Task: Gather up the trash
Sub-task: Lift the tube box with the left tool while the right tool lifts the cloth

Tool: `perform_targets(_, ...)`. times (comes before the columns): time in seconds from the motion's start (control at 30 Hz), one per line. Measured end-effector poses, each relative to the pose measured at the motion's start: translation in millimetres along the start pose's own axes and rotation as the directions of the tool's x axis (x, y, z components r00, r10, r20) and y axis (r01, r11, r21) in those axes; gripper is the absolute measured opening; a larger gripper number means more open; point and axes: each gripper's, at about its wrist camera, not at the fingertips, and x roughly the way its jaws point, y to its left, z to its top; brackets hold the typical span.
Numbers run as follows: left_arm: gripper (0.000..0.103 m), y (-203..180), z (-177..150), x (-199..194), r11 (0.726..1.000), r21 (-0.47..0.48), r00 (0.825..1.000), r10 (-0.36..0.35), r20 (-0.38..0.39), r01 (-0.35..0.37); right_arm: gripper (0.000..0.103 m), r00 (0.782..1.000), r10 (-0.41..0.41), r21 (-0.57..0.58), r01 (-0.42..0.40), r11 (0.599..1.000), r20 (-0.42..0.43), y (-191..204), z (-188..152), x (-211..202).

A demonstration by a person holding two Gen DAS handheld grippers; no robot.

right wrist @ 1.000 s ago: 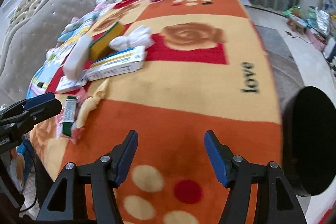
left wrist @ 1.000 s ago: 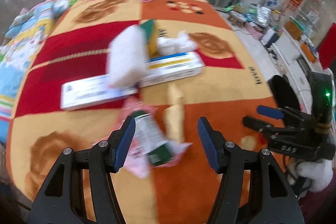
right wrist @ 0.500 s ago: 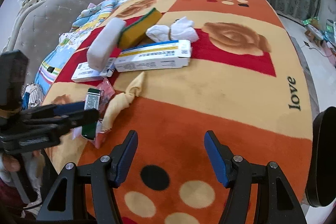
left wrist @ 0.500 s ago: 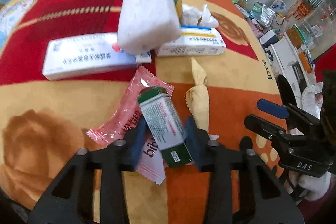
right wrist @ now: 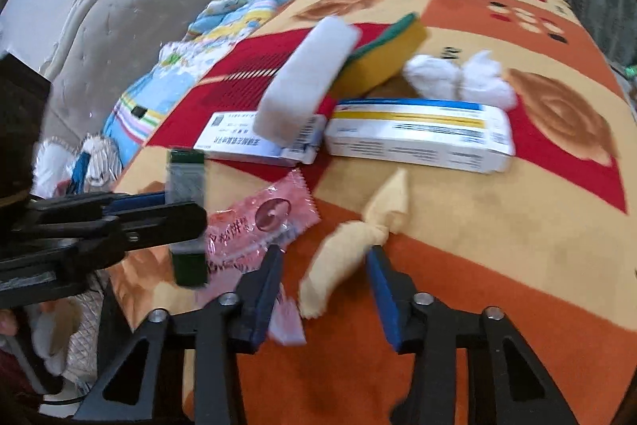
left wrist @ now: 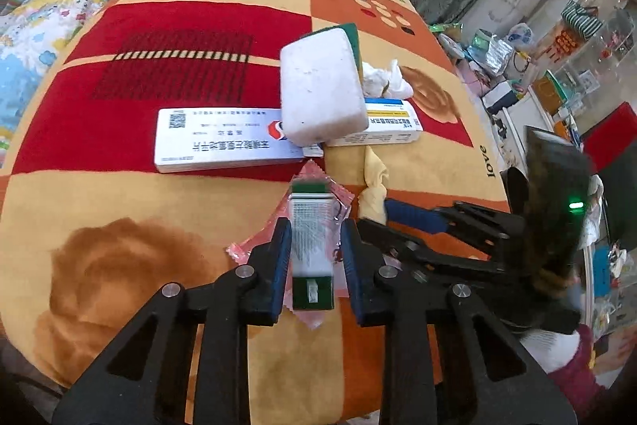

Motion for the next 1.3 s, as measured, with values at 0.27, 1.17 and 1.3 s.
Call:
perform_targets(0.27,0.023,-2,0,9,1.0,0.0,1.0,0.005,-0.003,-0.005,0.016,0.998,-0.052,-0.007,0.052,0.999,0.018,-12,-3,-7)
perform_targets(1.17,0.023,2,4,17,0.999,0.044,1.0,0.014,-0.027,-0.012,0.02,0.998,-0.052,-0.031,0.052,0.998,0.02,-8,7,5)
perform_targets(1.3,0.023,-14,10,5,0.998,0.068,1.0,-0.008,0.005,0.007,0.02,0.998,-0.048,-0.011,0.049,0.999,0.05,-22,0,-18)
